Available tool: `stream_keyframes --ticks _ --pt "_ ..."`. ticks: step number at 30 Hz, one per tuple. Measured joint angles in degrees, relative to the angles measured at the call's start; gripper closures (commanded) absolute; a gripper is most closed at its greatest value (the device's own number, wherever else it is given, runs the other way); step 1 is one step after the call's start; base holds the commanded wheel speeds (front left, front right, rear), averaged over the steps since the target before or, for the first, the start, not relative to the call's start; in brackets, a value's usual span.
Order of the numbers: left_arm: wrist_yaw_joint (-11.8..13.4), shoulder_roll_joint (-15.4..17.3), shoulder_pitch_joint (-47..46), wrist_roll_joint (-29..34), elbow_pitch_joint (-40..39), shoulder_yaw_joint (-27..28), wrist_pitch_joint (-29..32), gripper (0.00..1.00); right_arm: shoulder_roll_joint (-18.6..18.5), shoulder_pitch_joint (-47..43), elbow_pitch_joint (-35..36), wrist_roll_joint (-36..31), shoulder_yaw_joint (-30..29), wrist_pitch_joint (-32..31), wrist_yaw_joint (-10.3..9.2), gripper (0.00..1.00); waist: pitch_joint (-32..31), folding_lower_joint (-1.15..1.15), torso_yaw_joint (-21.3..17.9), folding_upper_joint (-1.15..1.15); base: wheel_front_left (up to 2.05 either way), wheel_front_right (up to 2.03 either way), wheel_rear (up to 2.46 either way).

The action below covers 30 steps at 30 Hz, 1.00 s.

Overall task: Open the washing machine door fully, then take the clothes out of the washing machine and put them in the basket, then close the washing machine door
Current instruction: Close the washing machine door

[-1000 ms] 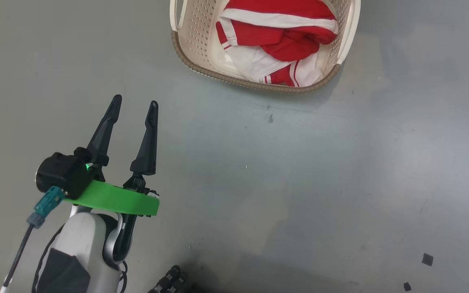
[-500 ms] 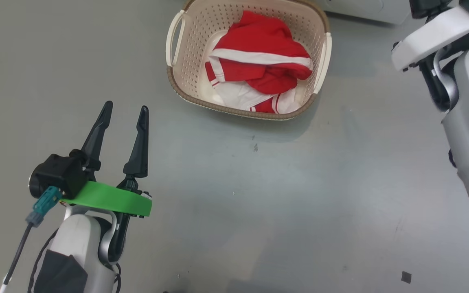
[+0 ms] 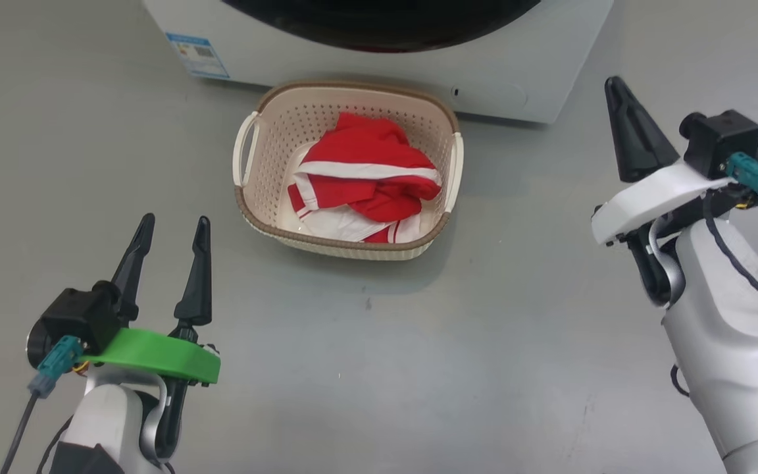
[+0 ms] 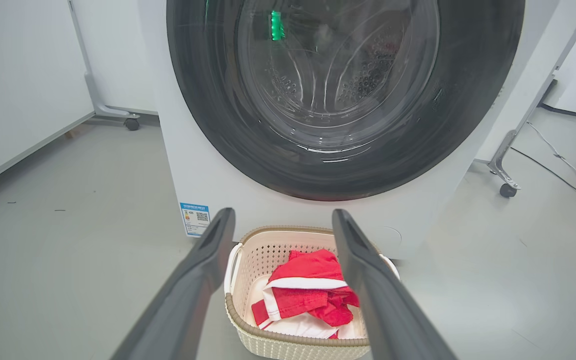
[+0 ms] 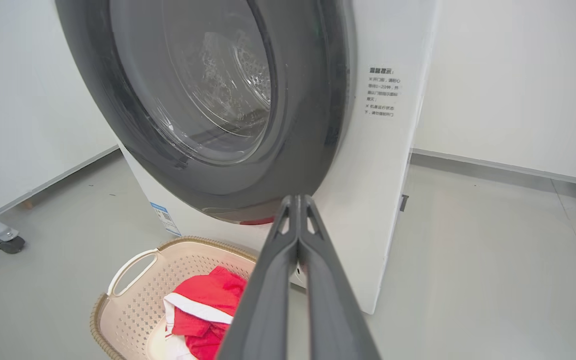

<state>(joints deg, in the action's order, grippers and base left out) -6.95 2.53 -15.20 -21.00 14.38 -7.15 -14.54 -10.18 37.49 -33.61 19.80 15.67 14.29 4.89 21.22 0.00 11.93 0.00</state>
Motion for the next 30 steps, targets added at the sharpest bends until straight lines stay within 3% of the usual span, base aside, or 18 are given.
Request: stream_keyframes --ticks 18,23,24,25,26,30 --pt "0.0 0.1 8.49 0.0 1.85 3.31 0.01 0.0 3.08 -19.72 9.33 2.4 -7.51 0.0 -3.52 1.0 -13.41 0.0 -6.81 0.0 0.0 0.0 0.0" --pt "0.0 0.1 10.2 0.0 1.78 3.71 0.01 0.0 3.43 -24.7 11.67 2.4 -8.44 0.0 -3.63 1.0 -16.4 0.0 -8.1 0.0 0.0 0.0 0.0" --pt "0.0 0.1 10.53 0.0 1.75 3.85 0.01 0.0 3.53 -25.53 12.03 2.4 -8.56 0.0 -3.63 0.87 -16.89 0.0 -8.31 0.0 0.0 0.0 0.0" --pt "0.0 0.1 10.83 0.0 1.69 3.97 0.01 0.0 3.61 -26.34 12.47 2.4 -8.67 0.0 -3.63 0.37 -17.35 0.0 -8.51 0.0 0.0 0.0 0.0" --pt "0.0 0.1 11.15 0.0 1.52 4.05 0.01 0.0 3.72 -27.08 13.03 2.4 -8.87 0.0 -3.92 0.0 -17.73 0.0 -8.7 0.0 0.0 0.0 0.0" --pt "0.0 0.08 12.12 0.0 0.98 4.38 0.01 0.0 3.89 -29.36 15.77 2.31 -9.71 0.01 -4.48 0.0 -18.8 0.0 -9.35 0.0 0.0 0.0 0.0"
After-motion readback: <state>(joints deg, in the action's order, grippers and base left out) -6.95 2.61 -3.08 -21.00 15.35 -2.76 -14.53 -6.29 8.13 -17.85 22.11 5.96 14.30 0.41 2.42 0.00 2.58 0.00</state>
